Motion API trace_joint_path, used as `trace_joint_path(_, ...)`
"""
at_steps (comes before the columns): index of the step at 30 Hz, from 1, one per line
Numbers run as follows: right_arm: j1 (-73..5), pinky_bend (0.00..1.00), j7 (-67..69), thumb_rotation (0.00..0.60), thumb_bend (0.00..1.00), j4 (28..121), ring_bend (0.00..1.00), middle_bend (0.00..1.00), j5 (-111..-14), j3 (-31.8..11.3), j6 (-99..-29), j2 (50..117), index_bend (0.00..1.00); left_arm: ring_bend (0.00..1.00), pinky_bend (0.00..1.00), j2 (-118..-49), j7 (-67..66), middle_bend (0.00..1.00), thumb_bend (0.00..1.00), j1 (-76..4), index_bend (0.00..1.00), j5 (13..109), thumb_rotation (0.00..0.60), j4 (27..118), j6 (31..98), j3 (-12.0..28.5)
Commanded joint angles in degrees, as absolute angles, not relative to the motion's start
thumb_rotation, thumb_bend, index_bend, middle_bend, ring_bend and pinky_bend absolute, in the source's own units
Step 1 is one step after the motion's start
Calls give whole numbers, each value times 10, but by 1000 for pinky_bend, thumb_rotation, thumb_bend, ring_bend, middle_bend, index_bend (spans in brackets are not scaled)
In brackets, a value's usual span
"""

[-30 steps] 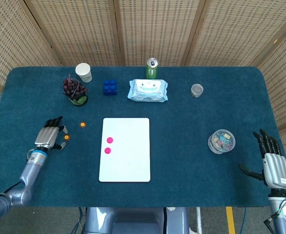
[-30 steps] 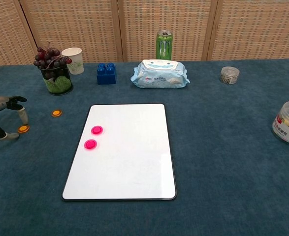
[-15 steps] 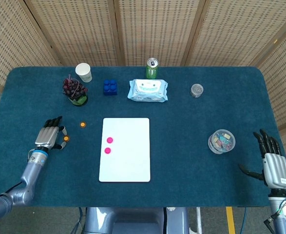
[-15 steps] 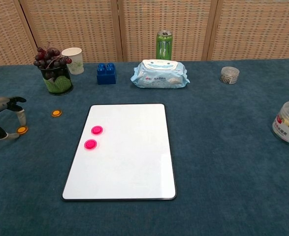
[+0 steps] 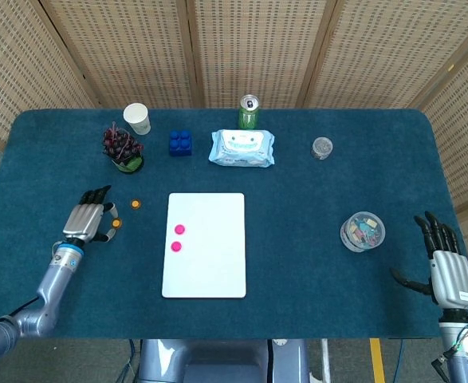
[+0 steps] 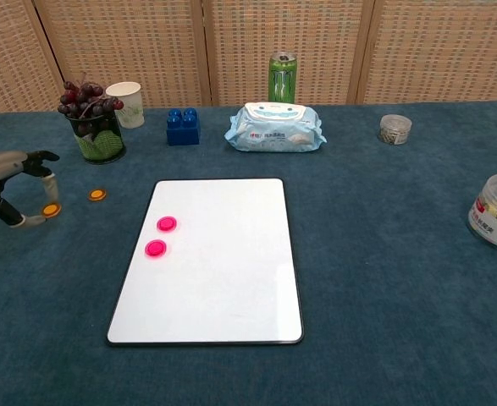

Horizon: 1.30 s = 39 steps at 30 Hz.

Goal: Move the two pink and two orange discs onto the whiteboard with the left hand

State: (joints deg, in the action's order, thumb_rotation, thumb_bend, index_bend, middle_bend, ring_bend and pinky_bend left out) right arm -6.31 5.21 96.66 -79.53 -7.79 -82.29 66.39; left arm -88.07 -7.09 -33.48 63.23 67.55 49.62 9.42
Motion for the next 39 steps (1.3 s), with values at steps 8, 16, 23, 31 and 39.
trace_joint_path(8, -63, 0, 53, 600, 234, 966, 0, 0, -794, -78, -822, 664, 0, 0, 0, -906, -117, 0, 352, -409, 473, 657, 600, 759, 478, 122)
trace_joint_path(16, -64, 0, 60, 600, 234, 965, 0, 0, -792, -79, -817, 662, 0, 0, 0, -976, -204, 0, 348, -462, 473, 591, 600, 735, 461, 133)
trace_joint_path(23, -64, 0, 60, 600, 234, 965, 0, 0, -792, -78, -816, 662, 0, 0, 0, -1009, -221, 0, 339, -481, 473, 563, 600, 706, 458, 133)
trace_joint_path(31, -65, 0, 60, 600, 234, 966, 0, 0, -790, -79, -815, 661, 0, 0, 0, -1016, -219, 0, 320, -488, 469, 558, 600, 702, 458, 131)
trace_joint_path(39, -65, 0, 61, 600, 234, 966, 0, 0, -791, -78, -815, 661, 0, 0, 0, -1008, -225, 0, 275, -489, 230, 548, 600, 712, 460, 122)
